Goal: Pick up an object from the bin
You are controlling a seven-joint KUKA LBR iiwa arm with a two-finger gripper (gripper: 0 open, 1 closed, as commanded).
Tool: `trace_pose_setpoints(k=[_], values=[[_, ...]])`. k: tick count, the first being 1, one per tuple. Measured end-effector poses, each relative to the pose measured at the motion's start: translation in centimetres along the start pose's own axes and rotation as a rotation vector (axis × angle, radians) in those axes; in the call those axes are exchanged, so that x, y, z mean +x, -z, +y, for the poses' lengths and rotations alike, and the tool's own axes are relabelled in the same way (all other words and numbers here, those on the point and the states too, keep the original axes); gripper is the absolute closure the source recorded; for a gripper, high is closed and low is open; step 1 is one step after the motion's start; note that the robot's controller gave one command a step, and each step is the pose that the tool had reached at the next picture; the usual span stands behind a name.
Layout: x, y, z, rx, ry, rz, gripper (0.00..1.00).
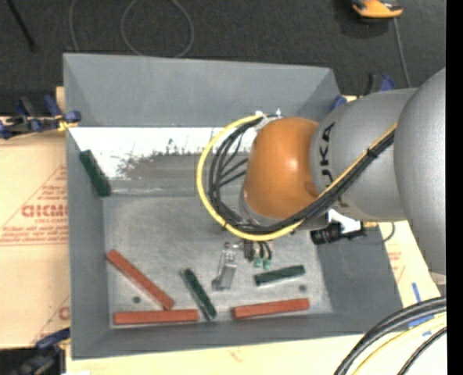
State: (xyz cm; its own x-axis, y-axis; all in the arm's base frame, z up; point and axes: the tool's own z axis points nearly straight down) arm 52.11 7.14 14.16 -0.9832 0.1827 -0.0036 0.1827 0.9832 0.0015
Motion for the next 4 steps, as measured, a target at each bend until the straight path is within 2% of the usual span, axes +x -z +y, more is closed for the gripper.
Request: trace_pose_setpoints(k=[1,2,3,4], values=[[-2.4,8.4,-0.7,0.001,0.436,-0.008,0.00],[1.3,-1.1,-9.3,0.002,0.457,0.012,0.00],[-2.3,-7.3,-16.7,0.004,0.494,0.001,0.00],[-2.4,-7.0,-16.3,0.002,0.499,-0.003,1.00]])
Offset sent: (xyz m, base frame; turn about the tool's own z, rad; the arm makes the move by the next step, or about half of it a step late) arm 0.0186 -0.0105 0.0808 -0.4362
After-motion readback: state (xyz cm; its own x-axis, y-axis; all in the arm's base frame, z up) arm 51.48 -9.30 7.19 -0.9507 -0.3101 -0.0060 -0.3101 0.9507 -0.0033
